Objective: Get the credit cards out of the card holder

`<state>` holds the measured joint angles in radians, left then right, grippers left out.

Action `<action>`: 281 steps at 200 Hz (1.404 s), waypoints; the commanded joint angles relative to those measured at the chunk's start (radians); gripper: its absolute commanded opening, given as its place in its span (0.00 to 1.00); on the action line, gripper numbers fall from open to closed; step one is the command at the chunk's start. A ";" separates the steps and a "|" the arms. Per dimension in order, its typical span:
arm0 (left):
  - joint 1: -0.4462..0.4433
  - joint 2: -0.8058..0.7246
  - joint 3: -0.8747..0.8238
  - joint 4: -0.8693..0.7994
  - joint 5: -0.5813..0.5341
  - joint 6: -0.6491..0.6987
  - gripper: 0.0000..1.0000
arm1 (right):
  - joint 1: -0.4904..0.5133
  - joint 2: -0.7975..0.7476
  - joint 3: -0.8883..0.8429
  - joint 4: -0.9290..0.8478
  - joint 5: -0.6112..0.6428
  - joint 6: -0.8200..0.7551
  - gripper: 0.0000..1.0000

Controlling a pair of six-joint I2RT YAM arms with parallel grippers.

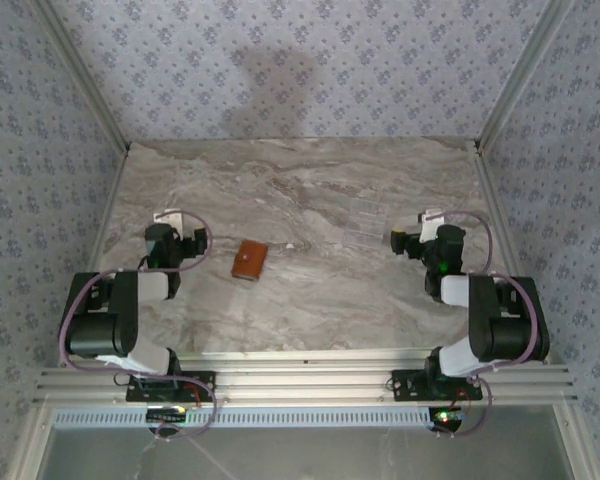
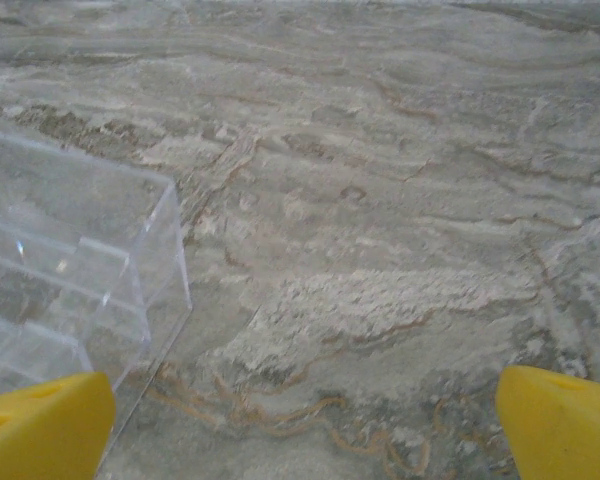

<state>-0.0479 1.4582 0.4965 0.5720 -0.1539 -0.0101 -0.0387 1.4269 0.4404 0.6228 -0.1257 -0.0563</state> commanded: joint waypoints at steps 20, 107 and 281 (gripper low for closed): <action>-0.050 -0.105 0.196 -0.399 -0.138 -0.190 0.99 | 0.006 -0.064 0.220 -0.457 0.033 0.110 0.99; -0.138 -0.082 0.584 -1.088 0.101 -0.323 0.99 | 0.099 0.099 0.614 -1.024 -0.025 0.325 0.60; -0.173 -0.066 0.596 -1.162 0.188 -0.361 0.98 | 0.158 0.456 0.950 -1.131 0.061 0.421 0.25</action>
<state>-0.2165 1.3979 1.0973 -0.5804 0.0055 -0.3553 0.1165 1.8484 1.3449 -0.4767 -0.0811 0.3515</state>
